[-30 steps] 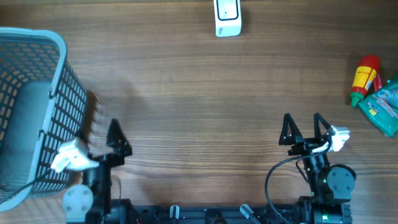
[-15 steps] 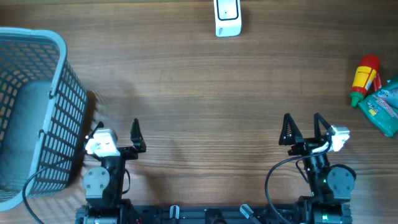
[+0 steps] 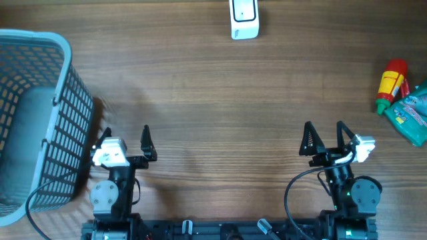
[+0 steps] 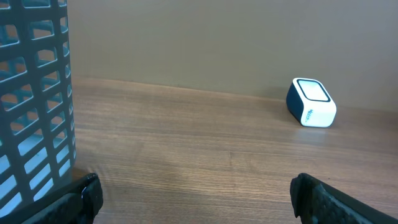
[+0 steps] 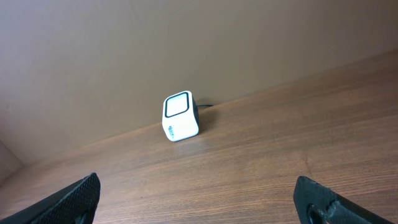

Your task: Scan the item barcode

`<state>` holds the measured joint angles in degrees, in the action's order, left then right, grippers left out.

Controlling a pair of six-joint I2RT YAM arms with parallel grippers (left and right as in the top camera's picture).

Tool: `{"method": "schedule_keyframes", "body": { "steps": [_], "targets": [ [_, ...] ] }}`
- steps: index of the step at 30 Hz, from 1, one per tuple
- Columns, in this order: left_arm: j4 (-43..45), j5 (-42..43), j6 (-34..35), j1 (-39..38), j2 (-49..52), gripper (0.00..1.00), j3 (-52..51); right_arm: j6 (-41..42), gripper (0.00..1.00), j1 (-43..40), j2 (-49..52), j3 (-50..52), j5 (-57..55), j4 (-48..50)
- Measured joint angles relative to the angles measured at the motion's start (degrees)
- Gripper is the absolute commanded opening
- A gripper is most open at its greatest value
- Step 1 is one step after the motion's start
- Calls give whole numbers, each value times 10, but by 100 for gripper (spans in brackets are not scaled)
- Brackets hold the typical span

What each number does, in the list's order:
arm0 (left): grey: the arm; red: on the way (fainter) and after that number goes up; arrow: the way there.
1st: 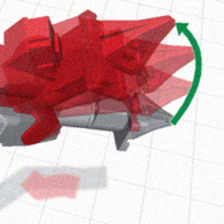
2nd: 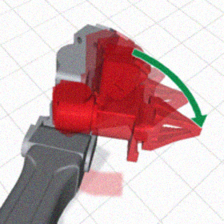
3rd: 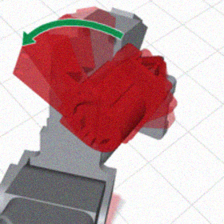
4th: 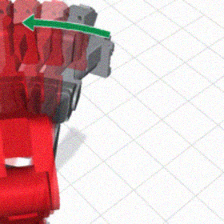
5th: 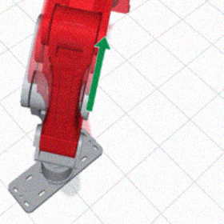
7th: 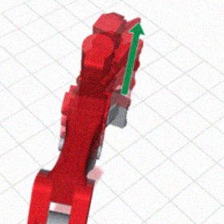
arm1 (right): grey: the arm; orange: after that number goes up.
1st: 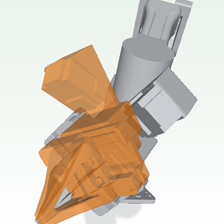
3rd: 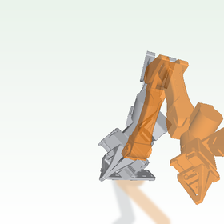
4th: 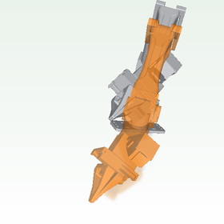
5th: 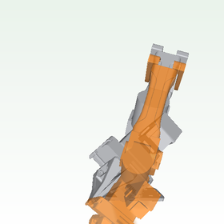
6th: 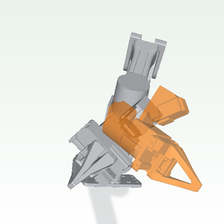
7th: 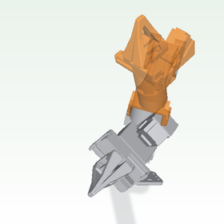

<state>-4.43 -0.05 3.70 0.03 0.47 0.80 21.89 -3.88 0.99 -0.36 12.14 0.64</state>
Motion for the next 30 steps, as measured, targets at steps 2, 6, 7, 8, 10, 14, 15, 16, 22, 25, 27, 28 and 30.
{"method": "schedule_keyframes", "body": {
  "steps": [2,6,7,8,10,14,15,16,22,25,27,28,30],
  "targets": [
    [0,0,0,0,0,100,0,0,100,0,0,0,0,0],
    [0,0,0,0,0,100,0,0,100,0,0,0,0,0],
    [0,0,0,0,0,100,0,0,100,0,0,0,0,0],
    [0,0,0,0,0,100,0,0,100,0,0,0,0,0],
    [0,0,0,0,0,100,0,0,100,0,0,0,0,0],
    [0,0,0,0,0,100,0,-3,100,0,0,0,-4,0],
    [0,0,0,0,0,100,0,-17,100,0,0,0,-6,0],
    [0,0,0,0,0,100,0,-36,100,0,0,0,-6,0],
    [0,0,0,0,0,100,0,-167,100,8,0,0,-3,0],
    [0,0,0,0,0,100,0,-216,100,11,0,0,-2,0],
    [0,0,0,0,0,100,0,-233,100,11,0,0,-2,0],
    [0,0,0,0,0,100,0,-238,100,11,0,0,-2,0],
    [0,0,0,0,0,100,0,-243,100,11,0,0,-2,0]
  ]
}}
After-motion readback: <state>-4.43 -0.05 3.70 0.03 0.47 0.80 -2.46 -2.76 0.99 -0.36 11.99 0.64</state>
